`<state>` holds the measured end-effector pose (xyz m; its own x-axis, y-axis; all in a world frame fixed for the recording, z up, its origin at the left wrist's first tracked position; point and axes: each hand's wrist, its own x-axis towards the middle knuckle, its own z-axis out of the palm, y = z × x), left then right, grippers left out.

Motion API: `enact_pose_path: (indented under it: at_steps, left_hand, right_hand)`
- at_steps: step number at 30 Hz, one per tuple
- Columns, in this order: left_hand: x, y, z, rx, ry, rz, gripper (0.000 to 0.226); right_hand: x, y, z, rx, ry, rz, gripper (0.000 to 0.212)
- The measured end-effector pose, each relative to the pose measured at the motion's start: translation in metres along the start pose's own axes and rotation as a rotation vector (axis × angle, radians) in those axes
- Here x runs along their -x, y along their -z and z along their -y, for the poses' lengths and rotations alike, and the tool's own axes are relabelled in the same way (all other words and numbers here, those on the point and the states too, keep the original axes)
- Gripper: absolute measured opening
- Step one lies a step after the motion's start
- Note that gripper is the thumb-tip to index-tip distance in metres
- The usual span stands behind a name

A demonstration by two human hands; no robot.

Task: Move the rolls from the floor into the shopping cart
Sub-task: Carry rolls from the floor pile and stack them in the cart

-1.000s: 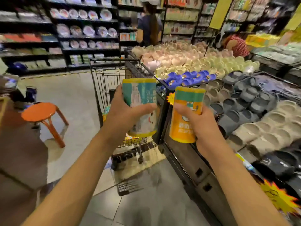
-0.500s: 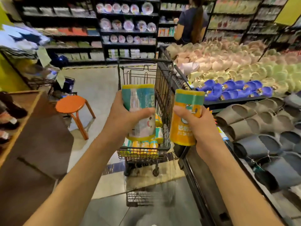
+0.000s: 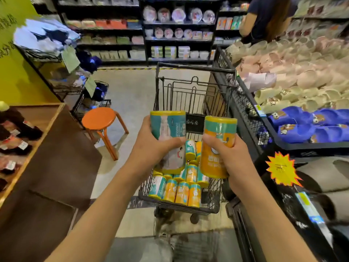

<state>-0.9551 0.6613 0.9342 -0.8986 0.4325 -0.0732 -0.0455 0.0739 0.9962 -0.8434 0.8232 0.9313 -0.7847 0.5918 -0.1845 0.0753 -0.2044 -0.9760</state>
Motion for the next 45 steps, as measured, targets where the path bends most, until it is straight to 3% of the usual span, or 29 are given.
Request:
enact_pose_path:
  at_steps: [8,16,20,23,25,31,35,39,43,45]
  left_hand:
    - [-0.135,-0.019,0.066,-0.02,0.145,0.13,0.059]
    - [-0.232,-0.069,0.206,-0.1,0.322,0.162,0.079]
    - [-0.259,-0.093,0.292,-0.157,0.41,0.146,0.075]
    - [-0.269,-0.103,0.345,-0.213,0.457,0.159,0.084]
    - [-0.271,-0.106,0.371,-0.23,0.476,0.15,0.084]
    - [-0.271,-0.109,0.401,-0.278,0.519,0.202,0.075]
    - [-0.271,-0.12,0.401,-0.368,0.445,0.153,0.105]
    - [-0.277,-0.139,0.408,-0.604,0.341,0.181,0.105]
    - [-0.271,-0.162,0.432,-1.226,0.1,0.152,0.097]
    - [-0.27,-0.166,0.443,-1.384,0.067,0.123,0.096]
  right_hand:
    - [-0.128,-0.011,-0.048,0.065,-0.072,-0.107,0.052]
    - [-0.237,0.009,-0.181,0.105,-0.259,-0.198,0.041]
    - [-0.271,0.026,-0.256,0.188,-0.318,-0.238,0.023]
    - [-0.287,0.041,-0.302,0.186,-0.381,-0.269,0.024]
    - [-0.294,0.048,-0.326,0.18,-0.441,-0.279,0.038]
    - [-0.296,0.058,-0.346,0.166,-0.574,-0.299,0.048]
    - [-0.294,0.063,-0.341,0.153,-0.586,-0.295,0.048]
    - [-0.293,0.07,-0.333,0.178,-0.593,-0.299,0.045]
    - [-0.295,0.075,-0.33,0.192,-0.6,-0.31,0.041]
    - [-0.294,0.076,-0.331,0.193,-0.611,-0.315,0.041]
